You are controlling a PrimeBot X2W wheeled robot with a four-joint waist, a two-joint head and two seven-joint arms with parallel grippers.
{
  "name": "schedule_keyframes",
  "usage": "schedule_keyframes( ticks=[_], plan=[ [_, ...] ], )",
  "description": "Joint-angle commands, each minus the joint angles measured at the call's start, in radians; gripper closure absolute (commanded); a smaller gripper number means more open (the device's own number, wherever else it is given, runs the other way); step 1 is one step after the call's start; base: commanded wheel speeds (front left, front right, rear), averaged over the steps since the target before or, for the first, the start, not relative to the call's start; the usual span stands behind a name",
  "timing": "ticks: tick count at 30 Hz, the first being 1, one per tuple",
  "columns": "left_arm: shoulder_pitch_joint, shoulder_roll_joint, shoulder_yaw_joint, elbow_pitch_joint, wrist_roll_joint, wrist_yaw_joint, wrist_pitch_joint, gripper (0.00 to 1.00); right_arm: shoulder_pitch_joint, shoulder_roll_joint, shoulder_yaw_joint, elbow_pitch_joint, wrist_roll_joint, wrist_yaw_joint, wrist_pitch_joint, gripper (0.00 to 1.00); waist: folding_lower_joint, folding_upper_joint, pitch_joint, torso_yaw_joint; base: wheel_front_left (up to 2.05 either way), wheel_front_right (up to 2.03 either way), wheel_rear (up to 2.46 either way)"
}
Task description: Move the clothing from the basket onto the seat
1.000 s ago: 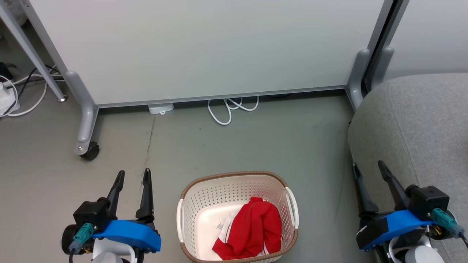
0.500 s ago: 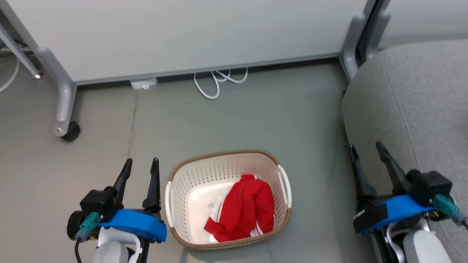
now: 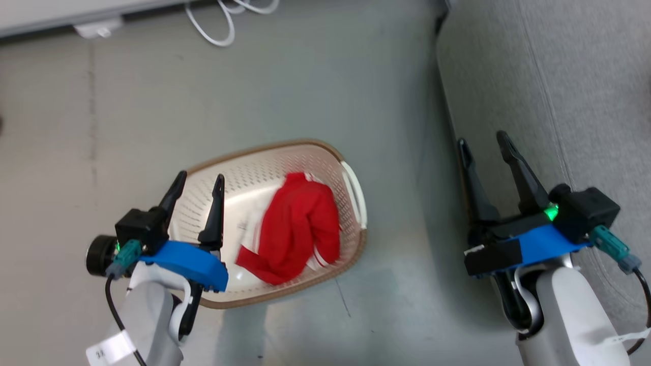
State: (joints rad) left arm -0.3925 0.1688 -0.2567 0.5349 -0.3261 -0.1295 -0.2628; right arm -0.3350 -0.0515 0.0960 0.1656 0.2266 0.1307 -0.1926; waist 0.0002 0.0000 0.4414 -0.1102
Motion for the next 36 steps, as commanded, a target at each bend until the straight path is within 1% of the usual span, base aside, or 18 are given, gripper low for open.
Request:
schedule_keyframes(
  ticks=[1,9,15,19,24,29,36],
  plan=[
    [-0.028,0.012,-0.008,0.012,-0.003,-0.002,-0.003,0.0,-0.027,0.002,0.011,0.003,0.01,0.0,-0.01,0.0,-0.0002,0.0,0.095,-0.083,0.0,0.0,0.0],
    [-0.142,0.075,-0.094,0.127,-0.016,-0.002,-0.003,0.0,-0.114,0.002,0.099,0.016,0.079,0.0,-0.06,0.0,-0.0002,0.0,0.245,-0.197,0.0,0.0,0.0],
    [-0.203,0.118,-0.12,0.214,-0.034,-0.002,-0.002,0.0,-0.174,0.002,0.158,0.026,0.121,0.0,-0.072,0.0,-0.0002,0.0,0.339,-0.277,0.0,0.0,0.0],
    [-0.229,0.145,-0.128,0.261,-0.045,-0.002,0.006,0.0,-0.203,0.002,0.187,-0.004,0.16,0.0,-0.073,0.0,-0.0002,0.0,0.39,-0.328,0.0,0.0,0.0],
    [-0.254,0.174,-0.125,0.311,-0.056,-0.001,0.025,0.0,-0.221,0.002,0.214,-0.037,0.195,0.0,-0.074,0.0,-0.0002,0.0,0.435,-0.375,0.0,0.0,0.0],
    [-0.282,0.17,-0.134,0.362,-0.062,0.0,0.047,0.0,-0.191,0.002,0.199,-0.055,0.186,0.0,-0.073,0.0,-0.0002,0.0,0.451,-0.372,0.0,0.0,0.0],
    [-0.322,0.162,-0.15,0.424,-0.052,0.022,0.06,0.0,-0.161,0.002,0.185,-0.072,0.188,0.0,-0.073,0.0,-0.0002,0.0,0.467,-0.362,0.0,0.0,0.0]
  ],
)
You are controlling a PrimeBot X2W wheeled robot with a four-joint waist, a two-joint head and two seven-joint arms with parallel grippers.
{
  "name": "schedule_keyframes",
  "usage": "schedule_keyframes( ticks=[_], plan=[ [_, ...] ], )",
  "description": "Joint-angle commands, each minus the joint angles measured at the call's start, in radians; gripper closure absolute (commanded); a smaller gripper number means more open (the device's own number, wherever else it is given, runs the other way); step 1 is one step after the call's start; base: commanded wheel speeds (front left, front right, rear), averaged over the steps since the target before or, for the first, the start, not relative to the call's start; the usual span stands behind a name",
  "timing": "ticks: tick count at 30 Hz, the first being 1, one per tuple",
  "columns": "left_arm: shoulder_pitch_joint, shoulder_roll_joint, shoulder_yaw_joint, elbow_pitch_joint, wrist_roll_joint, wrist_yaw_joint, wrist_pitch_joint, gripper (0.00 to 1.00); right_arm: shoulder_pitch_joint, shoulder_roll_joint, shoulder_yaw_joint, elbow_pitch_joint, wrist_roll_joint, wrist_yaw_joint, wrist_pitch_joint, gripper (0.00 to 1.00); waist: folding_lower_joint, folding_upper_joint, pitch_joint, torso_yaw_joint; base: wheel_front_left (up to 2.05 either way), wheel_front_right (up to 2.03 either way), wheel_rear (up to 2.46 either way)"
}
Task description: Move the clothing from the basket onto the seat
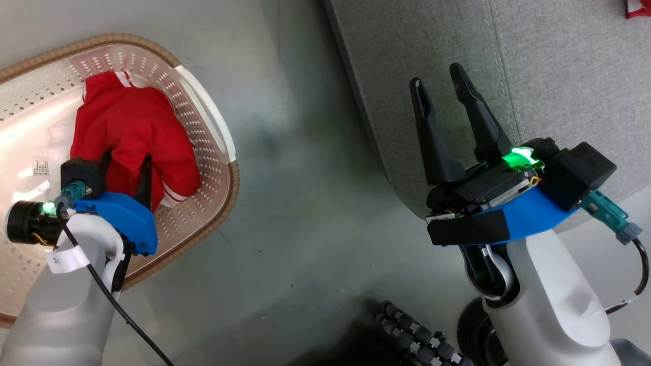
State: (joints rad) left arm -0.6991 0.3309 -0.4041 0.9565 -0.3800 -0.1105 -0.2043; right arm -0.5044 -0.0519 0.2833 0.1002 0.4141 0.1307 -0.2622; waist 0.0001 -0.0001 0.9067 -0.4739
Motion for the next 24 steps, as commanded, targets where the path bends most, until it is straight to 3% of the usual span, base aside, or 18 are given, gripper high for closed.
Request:
schedule_keyframes(
  ticks=[1,12,13,14,15,16,24],
  plan=[
    [-0.02,-0.002,-0.003,0.013,0.0,0.004,0.006,0.0,0.011,0.003,-0.003,-0.009,0.002,0.0,-0.004,0.0,-0.0001,0.0001,0.003,0.002,0.0,0.0,0.0],
    [-0.067,-0.016,-0.021,0.08,0.002,0.005,0.009,0.0,0.02,0.002,-0.009,-0.019,0.001,0.0,-0.004,0.0,-0.0001,0.0001,0.017,0.012,0.0,0.0,0.0],
    [-0.072,-0.019,-0.023,0.088,0.002,0.004,0.011,0.1,0.021,0.002,-0.01,-0.019,0.001,0.0,-0.004,0.0,-0.0001,0.0001,0.017,0.012,0.0,0.0,0.0],
    [-0.076,-0.021,-0.026,0.093,0.002,0.004,0.011,0.52,0.021,0.002,-0.01,-0.019,0.002,0.0,-0.004,0.0,-0.0001,0.0001,0.018,0.013,0.0,0.0,0.0],
    [-0.08,-0.022,-0.028,0.099,0.003,0.004,0.009,0.83,0.021,0.002,-0.01,-0.019,0.001,0.0,-0.004,0.0,-0.0001,0.0001,0.018,0.013,0.0,0.0,0.0],
    [-0.083,-0.024,-0.031,0.105,0.004,0.004,0.007,1.0,0.021,0.002,-0.01,-0.019,0.001,0.0,-0.004,0.0,-0.0001,0.0001,0.019,0.014,0.0,0.0,0.0],
    [-0.098,-0.031,-0.049,0.135,-0.005,-0.007,-0.013,1.0,0.017,0.002,-0.004,-0.019,-0.003,0.0,-0.004,0.0,-0.0001,0.0001,0.014,0.011,0.0,0.0,0.0]
  ],
)
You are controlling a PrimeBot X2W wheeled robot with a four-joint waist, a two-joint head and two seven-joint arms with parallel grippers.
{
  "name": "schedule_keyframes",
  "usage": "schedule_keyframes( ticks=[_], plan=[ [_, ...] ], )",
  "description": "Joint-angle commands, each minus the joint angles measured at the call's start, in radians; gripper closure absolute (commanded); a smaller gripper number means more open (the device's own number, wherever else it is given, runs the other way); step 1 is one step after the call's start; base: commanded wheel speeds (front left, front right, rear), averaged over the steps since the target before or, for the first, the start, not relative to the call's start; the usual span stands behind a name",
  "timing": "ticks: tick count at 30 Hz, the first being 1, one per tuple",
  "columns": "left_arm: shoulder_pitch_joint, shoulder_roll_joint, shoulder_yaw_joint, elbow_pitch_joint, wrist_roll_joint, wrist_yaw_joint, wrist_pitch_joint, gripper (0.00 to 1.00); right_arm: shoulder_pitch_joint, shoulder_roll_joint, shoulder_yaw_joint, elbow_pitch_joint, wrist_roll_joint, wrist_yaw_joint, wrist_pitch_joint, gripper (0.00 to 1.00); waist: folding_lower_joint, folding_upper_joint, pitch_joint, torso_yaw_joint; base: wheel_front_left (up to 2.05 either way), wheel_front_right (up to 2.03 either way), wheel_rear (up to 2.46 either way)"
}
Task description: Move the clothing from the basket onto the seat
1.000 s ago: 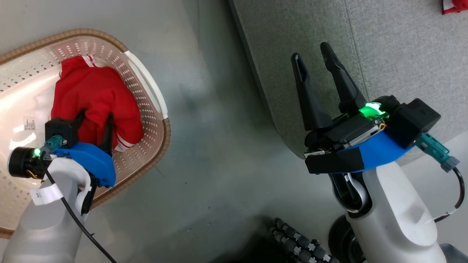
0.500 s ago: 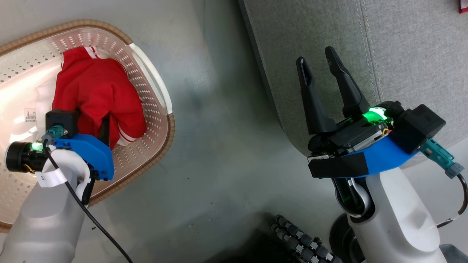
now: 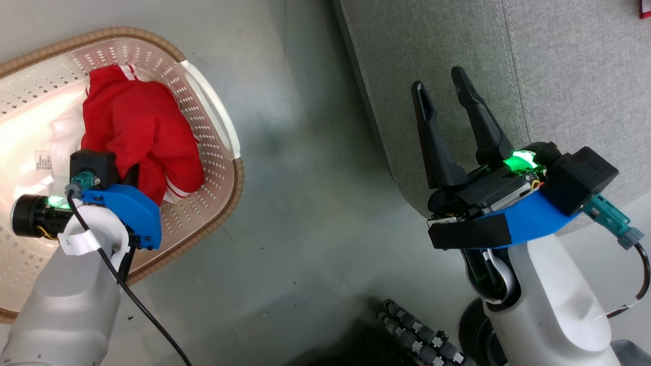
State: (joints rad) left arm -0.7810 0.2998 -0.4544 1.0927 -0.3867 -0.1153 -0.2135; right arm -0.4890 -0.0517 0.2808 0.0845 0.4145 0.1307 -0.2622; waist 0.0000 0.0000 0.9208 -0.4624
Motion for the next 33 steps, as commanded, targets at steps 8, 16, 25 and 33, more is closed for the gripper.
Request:
schedule_keyframes(
  ticks=[8,16,25,33],
  plan=[
    [-0.025,0.0,-0.015,0.023,-0.01,-0.009,-0.016,1.0,-0.009,0.002,0.005,0.004,0.003,0.0,-0.004,0.0,0.0,0.0,-0.007,-0.003,0.0,0.0,0.0],
    [-0.01,0.002,-0.006,0.033,-0.032,-0.01,-0.037,1.0,-0.04,0.002,0.032,0.02,0.005,0.0,-0.004,0.0,0.0,0.0,-0.035,-0.012,0.0,0.0,0.0],
    [0.051,-0.074,-0.018,0.021,-0.045,-0.012,-0.052,1.0,-0.015,0.002,-0.001,0.076,-0.058,0.0,-0.004,0.0,0.0,0.0,-0.209,0.076,0.0,0.0,0.0],
    [0.141,-0.153,-0.082,-0.041,-0.035,-0.015,-0.053,1.0,0.055,0.001,-0.041,0.147,-0.125,0.0,-0.004,0.0,0.0,0.0,-0.432,0.188,0.0,0.0,0.0]
  ],
)
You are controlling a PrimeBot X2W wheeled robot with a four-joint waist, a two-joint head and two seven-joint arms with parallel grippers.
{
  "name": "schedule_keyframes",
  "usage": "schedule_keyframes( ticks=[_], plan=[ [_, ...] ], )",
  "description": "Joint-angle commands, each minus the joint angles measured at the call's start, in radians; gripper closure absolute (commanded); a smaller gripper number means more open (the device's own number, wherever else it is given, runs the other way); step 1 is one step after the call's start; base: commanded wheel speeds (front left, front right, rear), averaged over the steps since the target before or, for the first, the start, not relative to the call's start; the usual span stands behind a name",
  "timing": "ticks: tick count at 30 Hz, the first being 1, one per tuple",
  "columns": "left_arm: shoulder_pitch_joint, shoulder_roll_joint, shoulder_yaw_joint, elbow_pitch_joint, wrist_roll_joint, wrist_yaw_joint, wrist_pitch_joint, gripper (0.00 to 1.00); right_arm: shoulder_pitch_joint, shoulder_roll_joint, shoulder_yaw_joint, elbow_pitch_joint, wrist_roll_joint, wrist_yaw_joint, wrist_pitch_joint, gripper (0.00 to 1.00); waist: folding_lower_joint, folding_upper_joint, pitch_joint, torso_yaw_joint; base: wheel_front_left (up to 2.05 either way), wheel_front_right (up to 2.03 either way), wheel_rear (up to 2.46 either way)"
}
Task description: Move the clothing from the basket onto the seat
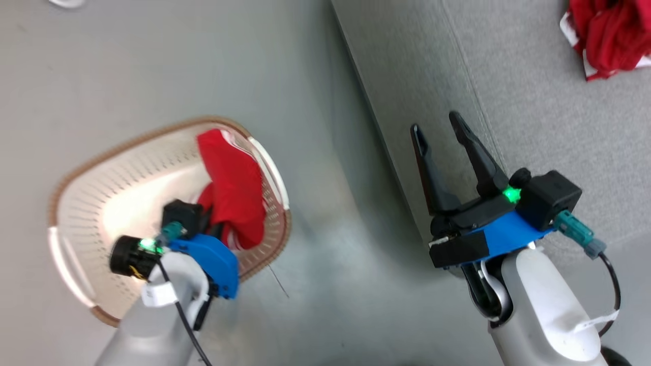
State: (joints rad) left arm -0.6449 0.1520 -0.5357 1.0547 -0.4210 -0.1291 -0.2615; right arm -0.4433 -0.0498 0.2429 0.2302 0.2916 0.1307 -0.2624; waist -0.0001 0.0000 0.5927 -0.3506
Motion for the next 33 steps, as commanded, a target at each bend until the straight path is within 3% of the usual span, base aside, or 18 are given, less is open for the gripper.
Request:
schedule_keyframes(
  ticks=[1,16,25,33],
  plan=[
    [0.021,-0.014,-0.013,-0.011,-0.006,-0.002,-0.005,1.0,0.022,-0.001,-0.007,0.011,-0.007,0.0,-0.004,0.0,0.0001,0.0,-0.133,0.088,0.0,0.0,0.0],
    [0.107,-0.061,-0.168,-0.19,-0.106,-0.002,-0.005,1.0,0.177,-0.001,-0.056,0.053,-0.051,0.0,0.055,0.0,0.0001,0.0,-0.447,0.228,0.0,0.0,0.0],
    [0.023,-0.082,-0.241,-0.274,-0.156,-0.002,-0.005,1.0,0.248,-0.001,-0.076,0.017,-0.06,0.0,0.101,0.0,0.0001,0.0,-0.535,0.308,0.0,0.0,0.0],
    [-0.055,-0.094,-0.284,-0.29,-0.187,-0.002,-0.005,1.0,0.27,-0.001,-0.069,-0.002,-0.056,0.0,0.124,0.0,0.0001,0.0,-0.559,0.339,0.0,0.0,0.0]
  ],
)
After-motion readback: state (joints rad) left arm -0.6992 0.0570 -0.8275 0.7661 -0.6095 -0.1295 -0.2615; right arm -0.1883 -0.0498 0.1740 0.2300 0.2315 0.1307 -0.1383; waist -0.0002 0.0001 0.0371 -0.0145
